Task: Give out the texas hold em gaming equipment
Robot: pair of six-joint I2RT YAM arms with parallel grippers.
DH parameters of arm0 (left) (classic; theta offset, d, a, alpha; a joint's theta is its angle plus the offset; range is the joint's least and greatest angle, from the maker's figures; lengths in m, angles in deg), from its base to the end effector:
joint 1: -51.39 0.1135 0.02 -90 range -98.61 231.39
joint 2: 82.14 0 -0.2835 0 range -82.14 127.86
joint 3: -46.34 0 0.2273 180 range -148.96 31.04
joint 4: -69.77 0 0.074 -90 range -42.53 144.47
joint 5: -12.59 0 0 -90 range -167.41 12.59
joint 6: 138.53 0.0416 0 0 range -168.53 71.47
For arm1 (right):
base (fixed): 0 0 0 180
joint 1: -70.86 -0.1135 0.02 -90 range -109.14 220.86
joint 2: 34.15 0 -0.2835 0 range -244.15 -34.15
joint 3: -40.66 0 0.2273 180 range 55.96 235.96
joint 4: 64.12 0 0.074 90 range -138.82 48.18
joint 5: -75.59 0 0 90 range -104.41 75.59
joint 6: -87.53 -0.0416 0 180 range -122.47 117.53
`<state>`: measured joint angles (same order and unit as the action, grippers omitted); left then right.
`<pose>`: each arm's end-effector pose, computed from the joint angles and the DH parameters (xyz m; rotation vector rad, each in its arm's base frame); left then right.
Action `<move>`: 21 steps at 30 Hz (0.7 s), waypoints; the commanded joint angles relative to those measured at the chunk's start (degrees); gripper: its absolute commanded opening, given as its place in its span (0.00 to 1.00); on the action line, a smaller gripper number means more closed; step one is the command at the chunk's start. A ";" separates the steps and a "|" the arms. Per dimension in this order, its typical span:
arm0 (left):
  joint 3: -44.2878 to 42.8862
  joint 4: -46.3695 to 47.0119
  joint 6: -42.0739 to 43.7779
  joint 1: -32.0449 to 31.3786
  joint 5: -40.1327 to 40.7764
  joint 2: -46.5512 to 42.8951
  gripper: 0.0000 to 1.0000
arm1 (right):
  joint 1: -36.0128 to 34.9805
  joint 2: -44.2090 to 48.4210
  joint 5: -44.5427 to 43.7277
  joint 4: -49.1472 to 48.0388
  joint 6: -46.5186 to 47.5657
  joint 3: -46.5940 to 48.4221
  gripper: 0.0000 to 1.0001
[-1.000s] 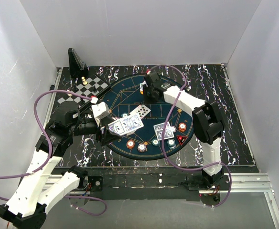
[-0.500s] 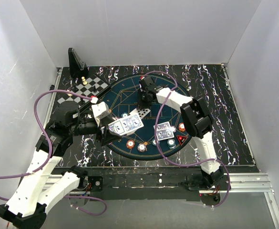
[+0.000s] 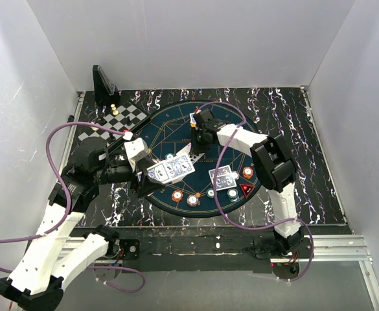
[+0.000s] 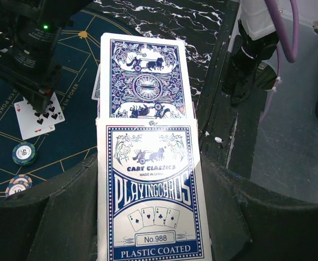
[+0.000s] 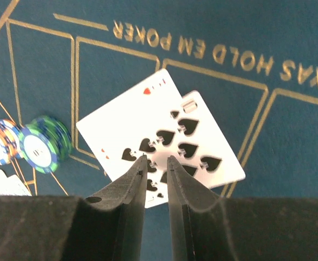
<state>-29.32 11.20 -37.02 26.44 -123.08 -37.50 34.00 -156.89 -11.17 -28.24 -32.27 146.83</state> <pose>0.0822 -0.0710 0.3822 1.0891 1.7063 -0.9593 0.3679 0.2788 0.1955 -0.1830 2.5649 0.5410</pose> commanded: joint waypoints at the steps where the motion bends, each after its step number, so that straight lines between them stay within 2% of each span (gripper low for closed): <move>1: -0.46 1.52 -0.26 0.34 -1.00 -0.52 0.00 | -0.14 3.47 -2.45 4.03 1.24 -6.49 0.29; 6: -0.37 1.78 -0.43 0.34 -1.17 -0.52 0.00 | 0.12 5.14 -2.63 5.35 2.03 -6.06 0.29; 12: -0.11 1.52 -0.17 0.34 -0.91 -0.70 0.00 | 0.21 5.49 -1.40 5.96 2.12 2.72 0.29; 21: -0.11 1.69 -0.17 0.34 -0.91 -0.35 0.00 | 0.39 -4.52 2.55 5.61 -0.43 14.68 0.28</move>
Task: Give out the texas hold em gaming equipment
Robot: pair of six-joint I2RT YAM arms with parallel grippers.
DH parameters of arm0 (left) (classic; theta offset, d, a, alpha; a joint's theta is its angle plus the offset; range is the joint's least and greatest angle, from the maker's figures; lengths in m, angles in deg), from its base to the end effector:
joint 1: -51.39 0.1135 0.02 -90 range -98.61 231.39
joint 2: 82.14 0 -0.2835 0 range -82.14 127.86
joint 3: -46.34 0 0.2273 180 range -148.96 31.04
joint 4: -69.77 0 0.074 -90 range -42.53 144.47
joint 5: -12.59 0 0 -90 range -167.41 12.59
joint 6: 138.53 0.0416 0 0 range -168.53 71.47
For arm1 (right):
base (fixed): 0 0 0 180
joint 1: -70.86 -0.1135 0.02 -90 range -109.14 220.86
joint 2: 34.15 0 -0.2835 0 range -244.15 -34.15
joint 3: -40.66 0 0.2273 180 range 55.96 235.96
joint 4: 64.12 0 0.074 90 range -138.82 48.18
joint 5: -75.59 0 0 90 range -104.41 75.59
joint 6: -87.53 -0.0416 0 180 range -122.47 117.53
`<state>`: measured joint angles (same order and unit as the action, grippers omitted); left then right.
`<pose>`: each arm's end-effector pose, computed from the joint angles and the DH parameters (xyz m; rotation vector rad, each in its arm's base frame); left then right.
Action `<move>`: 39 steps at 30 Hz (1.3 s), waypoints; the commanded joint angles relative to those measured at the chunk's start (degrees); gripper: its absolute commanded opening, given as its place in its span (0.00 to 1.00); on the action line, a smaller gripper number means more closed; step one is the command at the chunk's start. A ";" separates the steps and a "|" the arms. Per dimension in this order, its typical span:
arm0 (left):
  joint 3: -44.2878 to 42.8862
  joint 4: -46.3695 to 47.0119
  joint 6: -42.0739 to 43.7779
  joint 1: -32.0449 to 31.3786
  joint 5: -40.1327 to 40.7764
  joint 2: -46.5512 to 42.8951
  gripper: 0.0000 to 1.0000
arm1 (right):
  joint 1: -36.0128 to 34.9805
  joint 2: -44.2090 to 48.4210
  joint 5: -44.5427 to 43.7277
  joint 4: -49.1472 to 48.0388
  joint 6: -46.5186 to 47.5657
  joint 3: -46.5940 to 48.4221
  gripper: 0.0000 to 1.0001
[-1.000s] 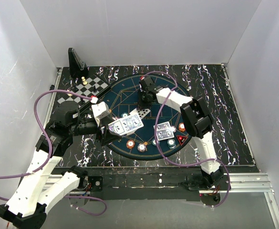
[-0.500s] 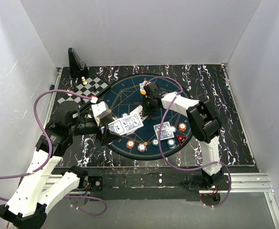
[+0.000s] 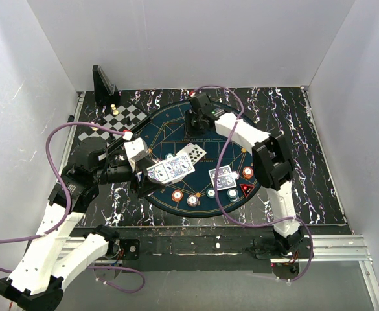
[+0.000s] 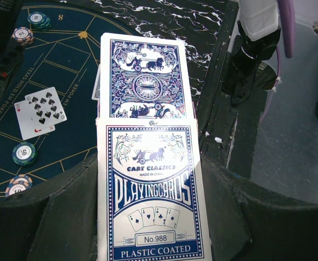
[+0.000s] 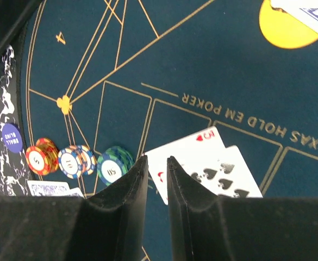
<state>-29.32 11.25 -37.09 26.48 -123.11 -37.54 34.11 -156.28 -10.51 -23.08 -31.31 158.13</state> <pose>0.0821 -0.0709 0.3823 1.0878 1.7056 -0.9597 0.3813 0.2883 0.2524 -0.2035 2.4493 0.6122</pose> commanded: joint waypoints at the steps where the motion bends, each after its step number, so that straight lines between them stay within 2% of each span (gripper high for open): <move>1: -0.11 1.56 -0.10 0.30 -0.89 -0.30 0.00 | 0.10 -6.01 1.99 0.80 -1.57 4.08 0.27; 12: -0.46 1.47 -0.10 0.38 -0.80 -0.21 0.00 | 0.19 -4.26 1.90 -2.27 -3.15 -2.58 0.25; 26: -0.38 1.12 0.25 0.38 -0.63 -0.30 0.00 | 0.19 2.24 1.37 -4.81 -3.68 -13.75 0.24; 31: -0.29 1.30 0.42 0.38 -0.45 -0.39 0.00 | 0.19 4.35 2.77 -4.91 -3.68 -12.88 0.25; 33: -0.20 1.30 0.60 0.38 -0.36 -0.39 0.00 | 0.19 5.84 3.65 -4.38 -3.50 -11.13 0.28; 36: 0.15 1.30 0.95 0.38 -0.19 -0.22 0.00 | 1.50 8.74 9.00 -2.19 -3.94 -7.26 0.40; 39: 0.77 1.82 0.95 0.47 -0.27 -0.39 0.00 | 2.65 13.91 11.29 1.06 -3.77 -4.35 0.66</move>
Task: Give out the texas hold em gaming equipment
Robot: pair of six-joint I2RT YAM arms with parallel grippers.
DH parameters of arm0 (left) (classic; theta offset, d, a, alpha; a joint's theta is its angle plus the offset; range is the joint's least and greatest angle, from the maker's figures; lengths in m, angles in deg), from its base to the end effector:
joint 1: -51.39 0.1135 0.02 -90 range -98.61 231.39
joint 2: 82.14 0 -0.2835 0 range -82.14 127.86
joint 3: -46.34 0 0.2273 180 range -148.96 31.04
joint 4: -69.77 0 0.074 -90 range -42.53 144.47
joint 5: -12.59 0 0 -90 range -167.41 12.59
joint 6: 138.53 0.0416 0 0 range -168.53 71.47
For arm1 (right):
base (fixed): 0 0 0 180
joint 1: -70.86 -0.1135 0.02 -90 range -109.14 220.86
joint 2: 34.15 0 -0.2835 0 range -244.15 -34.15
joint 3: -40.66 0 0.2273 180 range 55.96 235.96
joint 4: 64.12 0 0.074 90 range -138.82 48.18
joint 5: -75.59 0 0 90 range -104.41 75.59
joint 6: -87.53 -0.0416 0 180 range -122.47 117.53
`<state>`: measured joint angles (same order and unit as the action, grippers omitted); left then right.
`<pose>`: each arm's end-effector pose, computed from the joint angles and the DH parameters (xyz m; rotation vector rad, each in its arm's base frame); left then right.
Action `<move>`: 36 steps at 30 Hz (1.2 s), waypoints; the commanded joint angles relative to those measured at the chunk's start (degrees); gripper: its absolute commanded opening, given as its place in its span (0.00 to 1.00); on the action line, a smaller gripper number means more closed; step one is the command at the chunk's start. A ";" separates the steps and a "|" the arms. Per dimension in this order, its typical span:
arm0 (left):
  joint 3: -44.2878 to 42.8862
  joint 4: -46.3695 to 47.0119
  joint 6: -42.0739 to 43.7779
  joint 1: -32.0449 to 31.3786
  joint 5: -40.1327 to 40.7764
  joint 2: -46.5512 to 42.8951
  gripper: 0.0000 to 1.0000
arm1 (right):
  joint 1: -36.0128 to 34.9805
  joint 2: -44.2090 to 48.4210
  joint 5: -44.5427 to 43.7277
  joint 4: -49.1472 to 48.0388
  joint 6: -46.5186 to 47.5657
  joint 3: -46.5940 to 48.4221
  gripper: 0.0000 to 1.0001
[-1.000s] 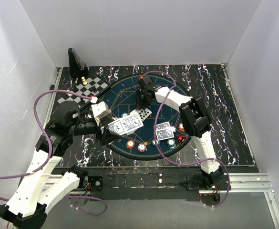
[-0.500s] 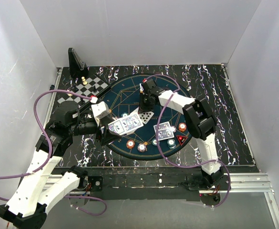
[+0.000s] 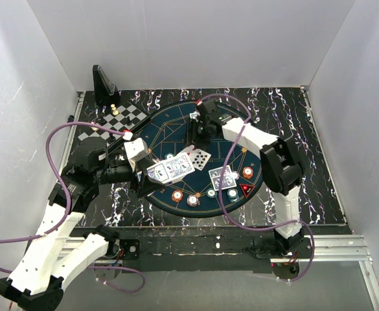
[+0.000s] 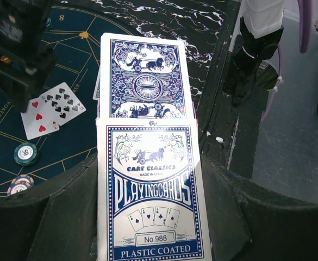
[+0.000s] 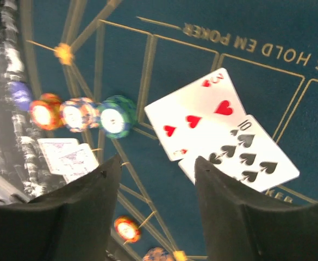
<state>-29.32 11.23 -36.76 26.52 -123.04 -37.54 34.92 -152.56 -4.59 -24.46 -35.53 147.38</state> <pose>0.0821 -0.0708 0.3823 1.0909 1.7028 -0.9545 0.3596 0.2694 0.2270 -0.1432 2.5894 0.6984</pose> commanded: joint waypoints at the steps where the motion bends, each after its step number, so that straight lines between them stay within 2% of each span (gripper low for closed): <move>1: 1.03 2.11 0.62 0.34 -0.43 -0.56 0.00 | 2.19 12.57 6.42 3.14 0.36 6.06 0.74; 3: 1.91 2.46 0.45 0.34 -0.87 -1.00 0.00 | 3.07 17.75 8.18 3.76 0.10 3.70 0.81; 6: 3.93 3.95 -0.08 0.34 -1.57 -1.71 0.00 | 4.82 26.01 13.45 2.54 -2.09 -3.33 0.85; 11: 5.77 4.31 1.58 0.34 -1.75 -2.58 0.00 | 8.60 39.54 24.16 -3.07 -7.88 -18.26 0.87; 18: 7.53 4.92 2.91 0.43 -2.10 -3.38 0.00 | 7.56 52.04 30.95 -10.64 -15.89 -31.11 0.88; 22: 7.45 5.28 3.17 0.34 -2.27 -2.85 0.00 | 3.61 54.07 31.13 -14.07 -18.79 -33.32 0.89; 29: 7.01 5.19 3.08 0.34 -2.10 -2.94 0.00 | -3.25 52.67 28.59 -16.19 -20.47 -31.57 0.90; 36: 6.13 5.45 3.00 0.34 -1.83 -2.85 0.00 | -8.70 47.32 27.53 -17.68 -20.55 -28.49 0.91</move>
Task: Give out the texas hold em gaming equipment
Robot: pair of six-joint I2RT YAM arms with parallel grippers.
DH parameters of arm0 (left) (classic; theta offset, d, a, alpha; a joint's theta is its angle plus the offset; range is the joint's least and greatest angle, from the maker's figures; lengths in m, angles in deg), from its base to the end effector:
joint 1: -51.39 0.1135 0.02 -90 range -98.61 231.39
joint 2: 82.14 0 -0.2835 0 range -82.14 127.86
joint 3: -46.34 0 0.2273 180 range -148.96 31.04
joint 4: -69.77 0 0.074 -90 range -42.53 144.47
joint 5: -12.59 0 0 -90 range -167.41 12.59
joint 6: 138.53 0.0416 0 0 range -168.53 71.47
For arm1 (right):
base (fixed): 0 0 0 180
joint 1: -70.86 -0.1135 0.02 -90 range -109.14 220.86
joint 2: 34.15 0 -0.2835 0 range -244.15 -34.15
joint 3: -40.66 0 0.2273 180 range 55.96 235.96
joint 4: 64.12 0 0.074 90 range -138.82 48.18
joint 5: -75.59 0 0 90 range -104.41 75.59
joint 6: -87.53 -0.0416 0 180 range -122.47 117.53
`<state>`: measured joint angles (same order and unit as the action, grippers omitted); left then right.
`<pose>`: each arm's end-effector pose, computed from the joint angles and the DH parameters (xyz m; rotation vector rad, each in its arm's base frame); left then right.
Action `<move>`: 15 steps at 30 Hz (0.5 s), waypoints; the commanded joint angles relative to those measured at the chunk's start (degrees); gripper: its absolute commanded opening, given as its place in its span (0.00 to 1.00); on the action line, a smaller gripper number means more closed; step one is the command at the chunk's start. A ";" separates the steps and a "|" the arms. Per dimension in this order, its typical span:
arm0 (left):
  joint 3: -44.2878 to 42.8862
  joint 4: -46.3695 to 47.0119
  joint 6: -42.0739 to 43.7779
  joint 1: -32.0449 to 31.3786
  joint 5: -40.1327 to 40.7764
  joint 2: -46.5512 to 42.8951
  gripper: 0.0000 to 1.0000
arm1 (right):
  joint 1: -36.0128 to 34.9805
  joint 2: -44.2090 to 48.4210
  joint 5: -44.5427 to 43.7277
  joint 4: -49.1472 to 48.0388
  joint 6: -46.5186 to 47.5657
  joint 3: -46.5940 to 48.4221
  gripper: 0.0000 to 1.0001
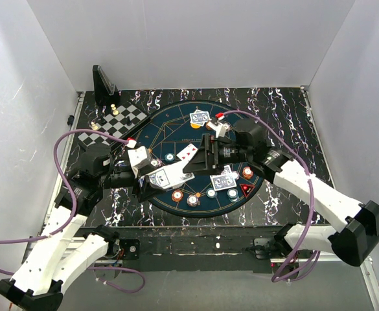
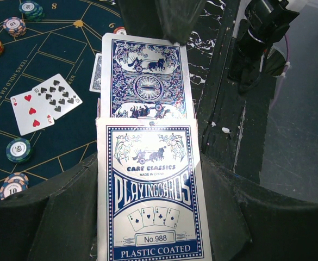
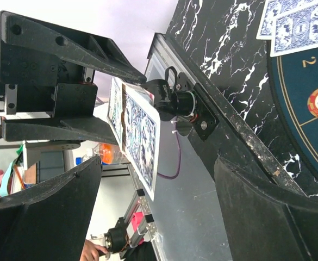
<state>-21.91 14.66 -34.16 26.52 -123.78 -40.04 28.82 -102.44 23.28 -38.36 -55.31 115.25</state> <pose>0.0813 -0.0709 0.3540 1.1313 1.6906 -0.9476 0.1626 0.1809 0.3662 -0.3200 2.2289 1.6456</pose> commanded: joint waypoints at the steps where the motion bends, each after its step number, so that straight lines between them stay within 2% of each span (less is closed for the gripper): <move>1: -1.37 2.02 0.31 0.34 -1.09 -0.36 0.00 | -3.22 -3.59 -0.34 -4.47 -1.04 3.82 0.91; 15: -1.45 4.04 -2.24 0.34 -2.15 -0.10 0.00 | -5.68 -5.89 -1.13 -11.78 -6.13 0.48 0.92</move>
<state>-21.91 16.36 -35.36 26.52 -124.26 -39.97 23.27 -109.50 22.84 -44.79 -59.68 116.47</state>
